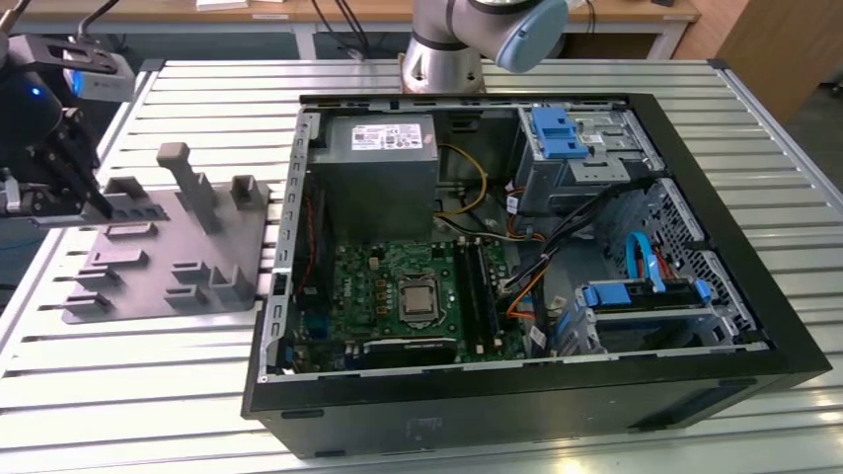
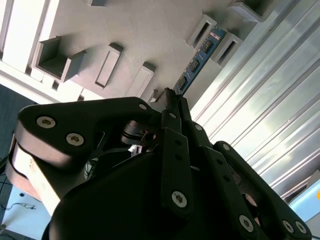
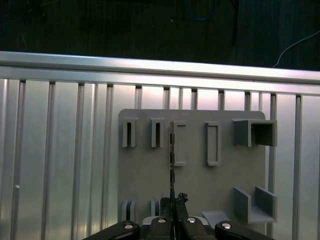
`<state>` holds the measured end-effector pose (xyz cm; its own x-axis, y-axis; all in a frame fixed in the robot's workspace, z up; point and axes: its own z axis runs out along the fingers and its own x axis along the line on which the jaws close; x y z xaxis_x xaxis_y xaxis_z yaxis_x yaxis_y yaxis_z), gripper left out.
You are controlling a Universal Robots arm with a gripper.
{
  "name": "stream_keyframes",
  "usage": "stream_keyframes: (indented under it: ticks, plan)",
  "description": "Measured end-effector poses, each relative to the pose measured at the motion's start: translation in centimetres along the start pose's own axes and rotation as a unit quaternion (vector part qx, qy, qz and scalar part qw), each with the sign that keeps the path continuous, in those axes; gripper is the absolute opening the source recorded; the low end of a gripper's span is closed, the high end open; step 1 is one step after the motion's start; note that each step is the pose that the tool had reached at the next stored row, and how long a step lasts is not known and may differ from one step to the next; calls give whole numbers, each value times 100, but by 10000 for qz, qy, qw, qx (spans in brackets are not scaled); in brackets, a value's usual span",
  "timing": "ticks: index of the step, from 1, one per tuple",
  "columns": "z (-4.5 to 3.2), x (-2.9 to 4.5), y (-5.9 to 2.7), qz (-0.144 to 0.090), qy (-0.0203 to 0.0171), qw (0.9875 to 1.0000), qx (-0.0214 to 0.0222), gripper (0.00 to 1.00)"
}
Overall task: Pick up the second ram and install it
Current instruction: 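Pick up the second ram and move it above second insertion slot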
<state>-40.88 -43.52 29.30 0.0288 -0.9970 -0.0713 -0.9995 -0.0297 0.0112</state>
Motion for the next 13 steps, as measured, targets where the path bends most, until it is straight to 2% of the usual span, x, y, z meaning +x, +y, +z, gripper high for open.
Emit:
stream_keyframes:
  ticks: [13]
  plan:
    - [-136,-10,2,0,-13,10000,0,14]
